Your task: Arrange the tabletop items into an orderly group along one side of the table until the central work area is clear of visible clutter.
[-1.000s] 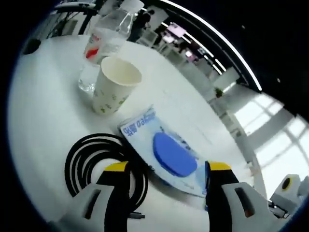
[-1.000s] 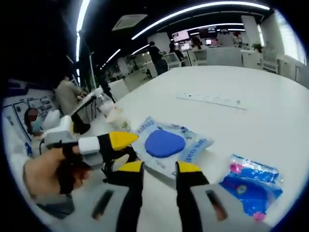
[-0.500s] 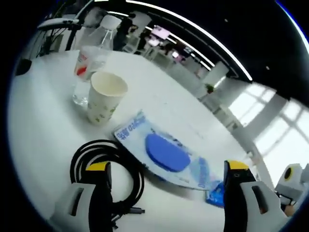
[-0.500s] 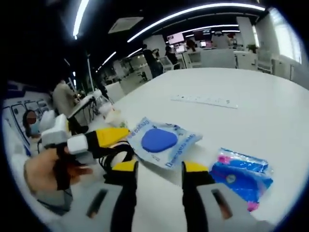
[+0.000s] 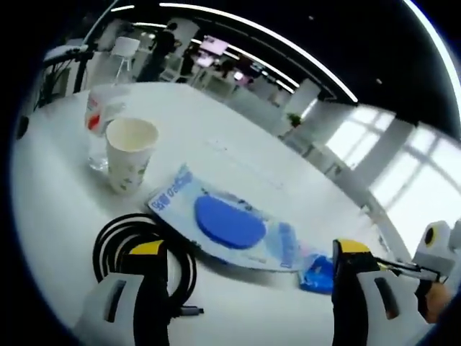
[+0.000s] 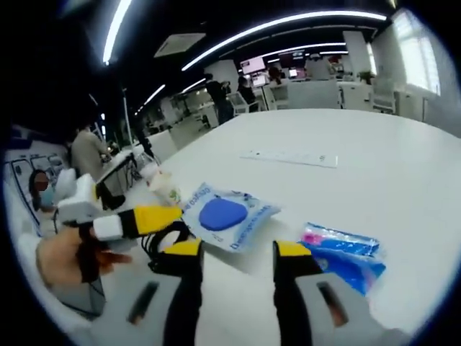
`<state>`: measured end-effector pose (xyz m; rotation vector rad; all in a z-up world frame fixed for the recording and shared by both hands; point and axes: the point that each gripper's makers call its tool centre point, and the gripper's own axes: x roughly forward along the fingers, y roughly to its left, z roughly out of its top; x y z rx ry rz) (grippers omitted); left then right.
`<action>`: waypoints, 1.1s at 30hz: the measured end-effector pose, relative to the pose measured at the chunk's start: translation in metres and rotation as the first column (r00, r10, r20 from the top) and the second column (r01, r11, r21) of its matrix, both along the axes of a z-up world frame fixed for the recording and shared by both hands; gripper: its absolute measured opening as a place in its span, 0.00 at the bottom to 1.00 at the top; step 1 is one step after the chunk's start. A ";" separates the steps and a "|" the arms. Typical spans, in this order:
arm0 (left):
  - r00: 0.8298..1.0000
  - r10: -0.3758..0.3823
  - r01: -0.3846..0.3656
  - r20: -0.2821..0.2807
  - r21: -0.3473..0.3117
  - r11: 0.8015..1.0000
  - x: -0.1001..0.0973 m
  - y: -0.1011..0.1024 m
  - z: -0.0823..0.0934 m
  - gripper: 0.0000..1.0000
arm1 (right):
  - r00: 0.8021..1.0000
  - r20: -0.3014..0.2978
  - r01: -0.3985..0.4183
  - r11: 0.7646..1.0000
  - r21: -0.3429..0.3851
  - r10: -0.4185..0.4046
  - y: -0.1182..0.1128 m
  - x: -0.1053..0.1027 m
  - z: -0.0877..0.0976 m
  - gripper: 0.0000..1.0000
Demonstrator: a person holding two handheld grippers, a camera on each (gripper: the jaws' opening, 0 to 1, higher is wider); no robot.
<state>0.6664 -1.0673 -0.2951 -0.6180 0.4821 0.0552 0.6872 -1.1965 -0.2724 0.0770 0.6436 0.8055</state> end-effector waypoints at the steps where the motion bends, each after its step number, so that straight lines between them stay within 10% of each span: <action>1: 1.000 -0.012 0.012 -0.002 0.006 1.000 0.000 -0.002 0.000 0.90 | 1.000 0.000 0.007 1.000 -0.002 -0.007 -0.003 0.001 0.000 0.36; 9: 0.984 -0.177 0.178 -0.024 0.136 0.974 0.005 -0.028 0.003 0.89 | 0.997 -0.004 0.074 0.997 -0.002 -0.074 -0.031 0.005 0.000 0.36; 33: 0.905 -0.419 0.426 -0.074 0.176 0.888 0.016 -0.099 0.007 0.80 | 0.962 -0.042 0.269 0.963 0.000 -0.268 -0.103 0.014 -0.009 0.36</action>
